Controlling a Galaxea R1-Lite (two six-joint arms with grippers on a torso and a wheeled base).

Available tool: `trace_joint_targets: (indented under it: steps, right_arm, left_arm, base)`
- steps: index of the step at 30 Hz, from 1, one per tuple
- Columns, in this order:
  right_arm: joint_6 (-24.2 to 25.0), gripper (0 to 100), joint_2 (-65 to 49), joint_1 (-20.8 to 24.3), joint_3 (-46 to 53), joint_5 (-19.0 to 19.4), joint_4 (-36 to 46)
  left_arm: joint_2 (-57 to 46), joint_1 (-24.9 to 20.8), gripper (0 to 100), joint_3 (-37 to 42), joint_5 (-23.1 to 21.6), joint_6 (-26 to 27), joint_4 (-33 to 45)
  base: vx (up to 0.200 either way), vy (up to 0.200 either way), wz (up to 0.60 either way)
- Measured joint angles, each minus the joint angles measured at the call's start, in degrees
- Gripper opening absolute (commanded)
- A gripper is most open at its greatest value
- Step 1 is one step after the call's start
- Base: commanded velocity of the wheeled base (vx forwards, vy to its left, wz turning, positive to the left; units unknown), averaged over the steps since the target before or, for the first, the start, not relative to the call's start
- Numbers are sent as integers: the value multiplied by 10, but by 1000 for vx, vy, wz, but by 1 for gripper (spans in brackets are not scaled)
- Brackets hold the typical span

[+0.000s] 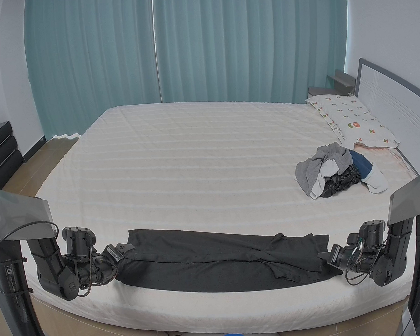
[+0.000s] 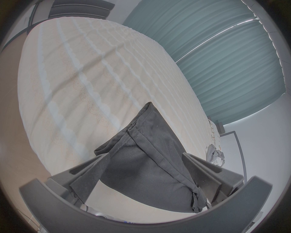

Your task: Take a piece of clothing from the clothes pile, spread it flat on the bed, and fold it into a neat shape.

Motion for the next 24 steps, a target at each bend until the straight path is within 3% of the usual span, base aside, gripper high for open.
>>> trace_joint_targets:
  steps: [2,3,12,19,24]
  right_arm:
    - [-8,0,0,0,6,0,-1]
    - [-11,100,0,0,9,0,0]
    - [-1,100,-26,9,20,-10,7]
    - [58,100,-67,62,22,-100,55]
    - [65,100,-65,83,20,-114,68]
  left_arm:
    - [0,0,100,0,0,0,0]
    - [0,0,100,0,0,0,0]
    - [0,0,100,0,0,1,0]
    - [2,0,100,-1,0,1,0]
    - [2,0,100,-1,0,1,0]
  base:
    - [0,0,0]
    - [0,0,0]
    - [0,0,0]
    - [0,0,0]
    - [0,0,0]
